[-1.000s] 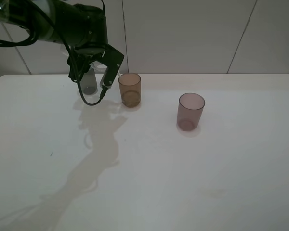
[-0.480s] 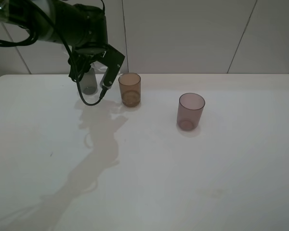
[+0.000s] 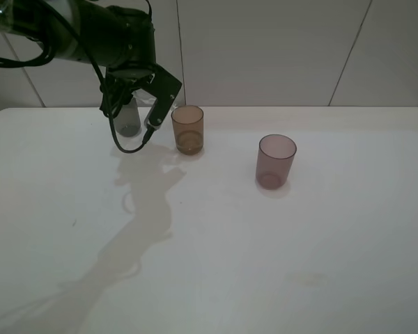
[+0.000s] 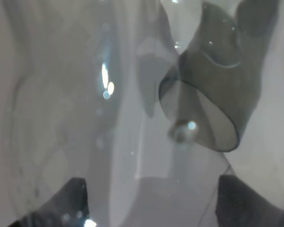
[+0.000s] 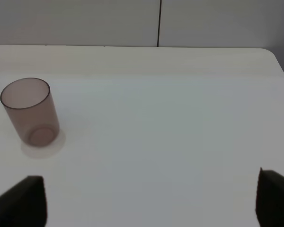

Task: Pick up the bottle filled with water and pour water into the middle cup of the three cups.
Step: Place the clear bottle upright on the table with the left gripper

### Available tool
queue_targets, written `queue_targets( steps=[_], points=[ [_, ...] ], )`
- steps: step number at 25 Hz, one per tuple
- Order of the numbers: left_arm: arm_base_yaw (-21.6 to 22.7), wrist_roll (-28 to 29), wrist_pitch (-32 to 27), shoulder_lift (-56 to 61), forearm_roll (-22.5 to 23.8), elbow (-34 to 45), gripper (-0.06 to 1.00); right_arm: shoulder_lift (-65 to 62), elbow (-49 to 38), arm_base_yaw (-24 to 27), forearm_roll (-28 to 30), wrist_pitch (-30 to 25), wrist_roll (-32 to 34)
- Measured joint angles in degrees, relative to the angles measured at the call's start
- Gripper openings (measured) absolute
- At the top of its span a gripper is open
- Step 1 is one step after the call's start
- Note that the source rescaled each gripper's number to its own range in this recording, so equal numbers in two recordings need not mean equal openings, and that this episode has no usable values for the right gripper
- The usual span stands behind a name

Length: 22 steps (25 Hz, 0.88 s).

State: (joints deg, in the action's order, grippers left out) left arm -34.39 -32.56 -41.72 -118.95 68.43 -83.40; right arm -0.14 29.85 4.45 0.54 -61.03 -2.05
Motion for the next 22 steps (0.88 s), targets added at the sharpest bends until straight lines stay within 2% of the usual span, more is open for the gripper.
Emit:
queue_targets(
  steps=[8,13,18,20,22],
  points=[
    [0.0,-0.2,0.2,0.0,1.4,0.0,0.01,0.0,0.0,0.0,0.0,0.0,0.0],
    [0.0,-0.2,0.8,0.1,0.7,0.0,0.01,0.0,0.0,0.0,0.0,0.0,0.0],
    [0.0,0.5,2.6,1.7,-5.7,0.0,0.01,0.0,0.0,0.0,0.0,0.0,0.0],
    [0.0,3.5,2.9,3.1,-10.3,0.0,0.01,0.0,0.0,0.0,0.0,0.0,0.0],
    [0.0,8.9,3.0,4.7,-14.9,0.0,0.01,0.0,0.0,0.0,0.0,0.0,0.0]
  ],
)
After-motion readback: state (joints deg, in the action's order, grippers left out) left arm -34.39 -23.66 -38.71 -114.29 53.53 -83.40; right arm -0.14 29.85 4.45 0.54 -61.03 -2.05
